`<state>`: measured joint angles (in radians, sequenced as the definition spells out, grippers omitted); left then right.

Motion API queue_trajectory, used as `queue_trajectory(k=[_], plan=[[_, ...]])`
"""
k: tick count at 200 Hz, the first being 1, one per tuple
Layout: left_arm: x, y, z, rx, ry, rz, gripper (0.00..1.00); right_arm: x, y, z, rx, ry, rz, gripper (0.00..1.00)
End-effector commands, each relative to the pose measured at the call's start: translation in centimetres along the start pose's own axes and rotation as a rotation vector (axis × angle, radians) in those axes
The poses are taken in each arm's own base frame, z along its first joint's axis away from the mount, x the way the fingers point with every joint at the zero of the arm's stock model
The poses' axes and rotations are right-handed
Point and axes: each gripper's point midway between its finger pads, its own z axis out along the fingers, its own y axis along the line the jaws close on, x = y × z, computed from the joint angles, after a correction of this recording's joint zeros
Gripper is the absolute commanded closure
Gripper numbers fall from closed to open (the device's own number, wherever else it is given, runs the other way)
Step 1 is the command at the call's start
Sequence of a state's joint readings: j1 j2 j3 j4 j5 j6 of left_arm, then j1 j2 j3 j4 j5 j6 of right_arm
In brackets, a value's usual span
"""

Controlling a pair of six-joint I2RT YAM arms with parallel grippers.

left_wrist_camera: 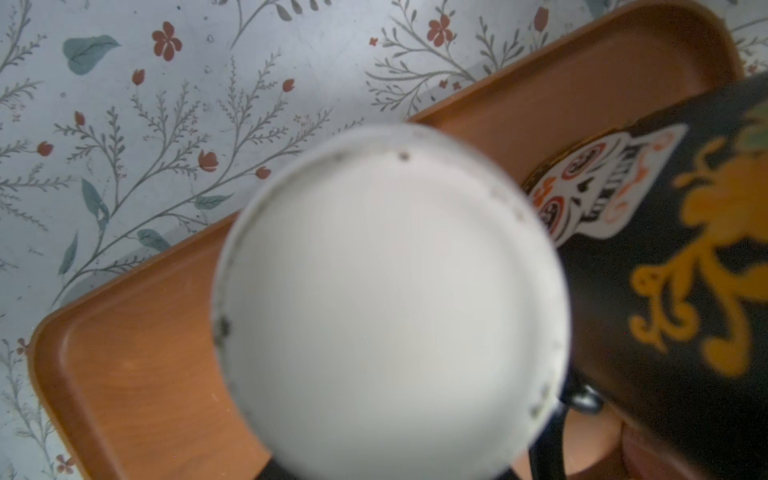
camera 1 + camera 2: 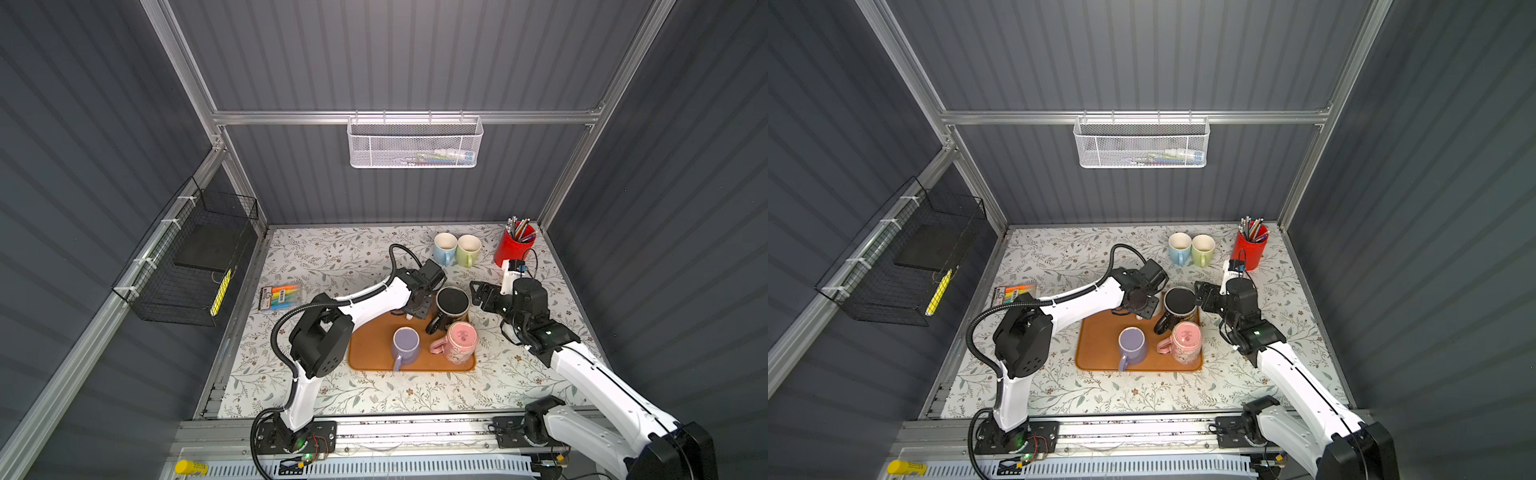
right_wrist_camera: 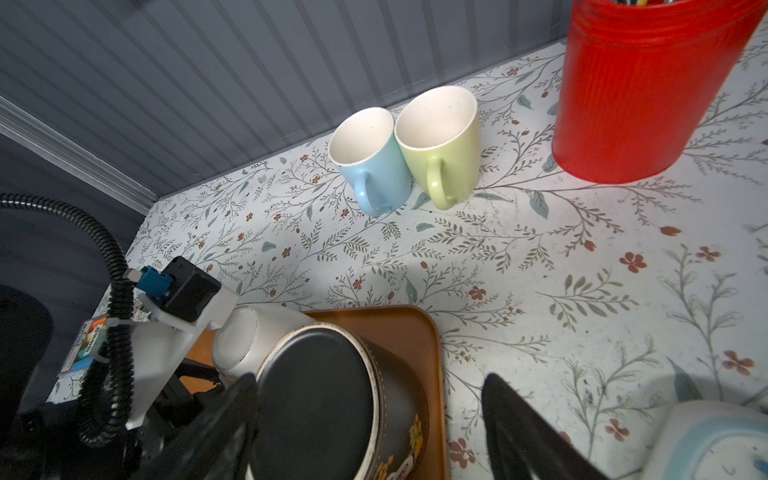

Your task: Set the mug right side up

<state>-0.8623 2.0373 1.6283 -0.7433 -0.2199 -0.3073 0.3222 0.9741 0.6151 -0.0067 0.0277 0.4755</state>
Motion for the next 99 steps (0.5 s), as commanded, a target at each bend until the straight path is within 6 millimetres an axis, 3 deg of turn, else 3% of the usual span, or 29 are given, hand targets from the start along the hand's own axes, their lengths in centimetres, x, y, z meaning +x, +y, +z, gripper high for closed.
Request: queue_trajectory(k=[1,99], plan=[[0.17,-0.39,1.03,0.025,0.011,0.012,0.58,0.14,-0.10,0.22,-0.002,-0.002,0.008,0.17],[0.73,-0.29,1.92,0.013,0.040,0.028,0.68,0.31,-0.20,0.51,0.002,0.005,0.008,0.17]])
